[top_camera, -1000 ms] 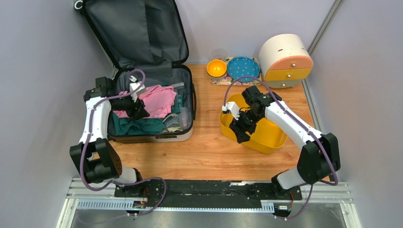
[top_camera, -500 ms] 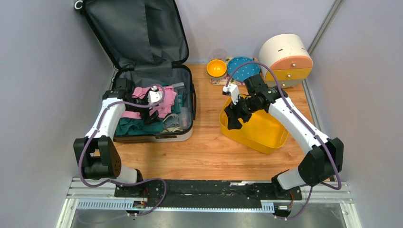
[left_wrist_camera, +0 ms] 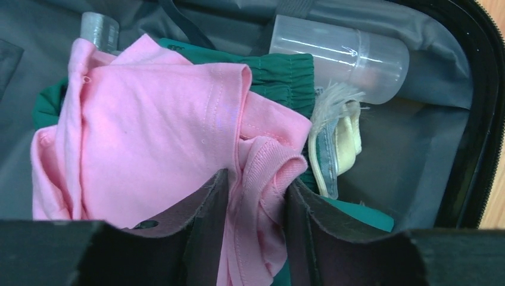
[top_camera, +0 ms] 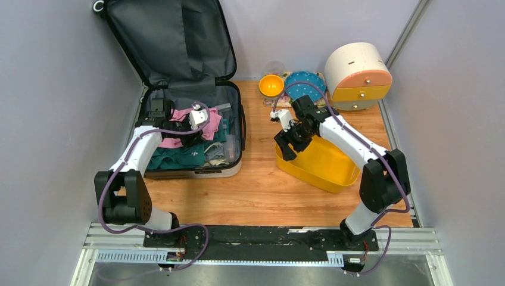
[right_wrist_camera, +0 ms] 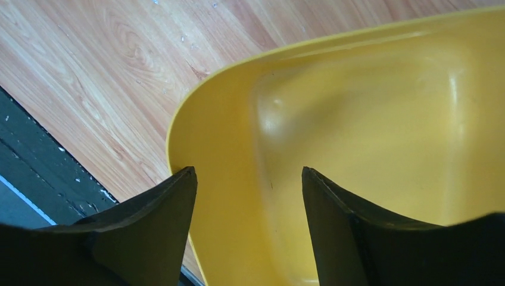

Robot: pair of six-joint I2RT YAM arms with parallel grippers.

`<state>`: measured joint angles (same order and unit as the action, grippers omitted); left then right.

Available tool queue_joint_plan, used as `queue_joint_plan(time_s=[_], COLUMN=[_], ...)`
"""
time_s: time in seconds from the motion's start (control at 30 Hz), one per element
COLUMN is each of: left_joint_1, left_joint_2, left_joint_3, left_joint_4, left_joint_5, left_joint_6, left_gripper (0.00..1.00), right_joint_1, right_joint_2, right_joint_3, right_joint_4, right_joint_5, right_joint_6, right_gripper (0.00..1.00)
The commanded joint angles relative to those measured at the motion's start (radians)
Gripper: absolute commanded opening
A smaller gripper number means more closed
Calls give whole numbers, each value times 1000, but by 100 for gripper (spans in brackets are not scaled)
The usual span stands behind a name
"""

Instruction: Open, take out, and arrange the luggage

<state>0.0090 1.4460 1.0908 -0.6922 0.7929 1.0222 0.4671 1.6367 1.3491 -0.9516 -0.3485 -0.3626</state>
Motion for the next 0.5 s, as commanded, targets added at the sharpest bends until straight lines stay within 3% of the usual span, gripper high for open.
queue_joint_plan(time_s=[0.0, 0.1, 0.13, 0.23, 0.37, 0.47], left_joint_1=[-1, -1, -1, 0, 12, 11], left_joint_2=[-12, -10, -13, -27, -39, -38], left_joint_3=[4, 11, 4, -23, -25, -20], left_joint_4=[100, 114, 121, 175, 203, 192], left_joint_5=[25, 20, 11, -11, 0, -9], left_joint_6=[-137, -174, -183, -237, -300, -318], left_gripper=[42, 22, 8, 0, 4, 29], right_joint_1=[30, 50, 56, 76, 81, 85], right_joint_2=[29, 46, 49, 77, 106, 118], right_joint_3=[50, 65, 67, 76, 104, 130], right_joint_4=[24, 27, 33, 36, 34, 31], right_joint_5=[11, -32, -37, -43, -64, -78], right_joint_6=[-9, -38, -45, -88, -124, -137], right_gripper=[67, 56, 54, 41, 15, 0])
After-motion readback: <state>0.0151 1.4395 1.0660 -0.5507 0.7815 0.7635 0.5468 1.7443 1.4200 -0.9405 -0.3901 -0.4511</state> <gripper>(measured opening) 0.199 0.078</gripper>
